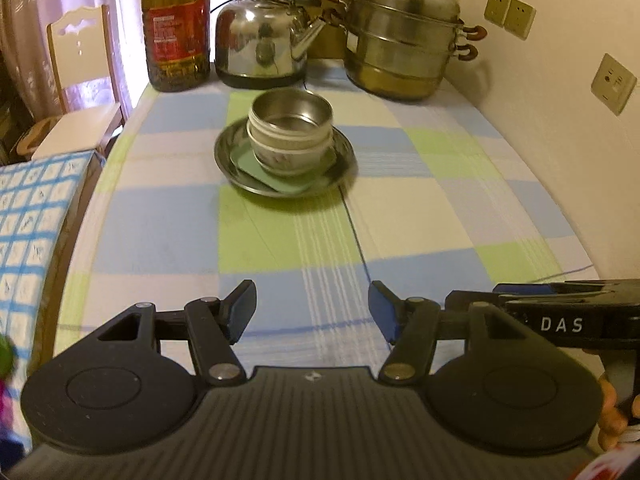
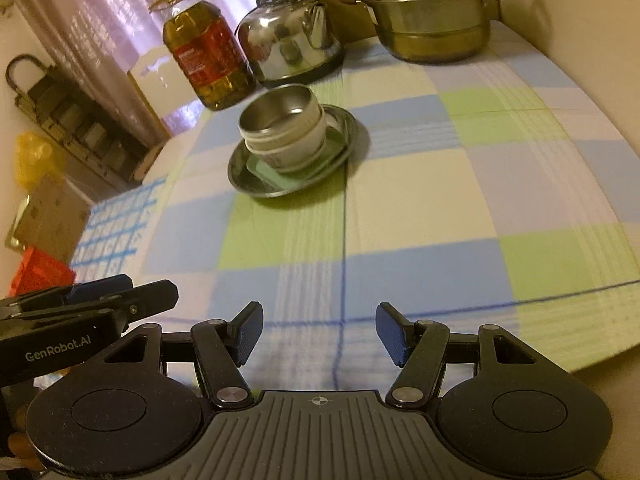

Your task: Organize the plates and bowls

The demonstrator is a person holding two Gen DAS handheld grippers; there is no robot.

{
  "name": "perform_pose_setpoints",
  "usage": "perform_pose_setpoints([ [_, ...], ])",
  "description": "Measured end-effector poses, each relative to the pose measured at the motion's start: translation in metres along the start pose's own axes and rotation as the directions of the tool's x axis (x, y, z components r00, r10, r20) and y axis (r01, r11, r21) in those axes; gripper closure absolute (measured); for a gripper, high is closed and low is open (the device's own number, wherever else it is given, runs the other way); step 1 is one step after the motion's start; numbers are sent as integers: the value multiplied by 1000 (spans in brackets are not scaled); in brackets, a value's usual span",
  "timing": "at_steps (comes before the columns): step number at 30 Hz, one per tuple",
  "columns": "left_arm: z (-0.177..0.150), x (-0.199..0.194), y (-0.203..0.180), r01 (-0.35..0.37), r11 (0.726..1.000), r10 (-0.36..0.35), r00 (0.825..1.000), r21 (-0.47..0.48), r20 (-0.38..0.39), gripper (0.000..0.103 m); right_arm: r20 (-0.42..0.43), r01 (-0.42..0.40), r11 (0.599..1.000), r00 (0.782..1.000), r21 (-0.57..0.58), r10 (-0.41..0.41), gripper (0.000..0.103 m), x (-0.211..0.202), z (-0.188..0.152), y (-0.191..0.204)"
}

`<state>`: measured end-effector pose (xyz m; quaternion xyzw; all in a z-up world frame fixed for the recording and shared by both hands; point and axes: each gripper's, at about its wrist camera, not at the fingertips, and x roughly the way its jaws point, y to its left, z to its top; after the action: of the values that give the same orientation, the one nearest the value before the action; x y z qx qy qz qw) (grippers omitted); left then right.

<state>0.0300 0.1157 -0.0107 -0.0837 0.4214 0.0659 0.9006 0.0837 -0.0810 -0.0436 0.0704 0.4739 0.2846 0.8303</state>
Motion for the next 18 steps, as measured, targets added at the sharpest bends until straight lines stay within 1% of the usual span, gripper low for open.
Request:
perform_pose_setpoints([
  [4,-19,-8,-17,-15,1000,15,1000,-17,-11,43,-8,17,999,1000,-38,-17,40,-13,-16,-9],
  [9,-39,-16,-34,-20,999,19,1000,-34,-23,43,-13,8,998,1000,-59,-9,40,-26,-34,-20],
  [18,-60,-26,-54,-33,999,31,999,-44,-30,43,-8,4,996,1000,-86,-4,40,-45,-53,-32],
])
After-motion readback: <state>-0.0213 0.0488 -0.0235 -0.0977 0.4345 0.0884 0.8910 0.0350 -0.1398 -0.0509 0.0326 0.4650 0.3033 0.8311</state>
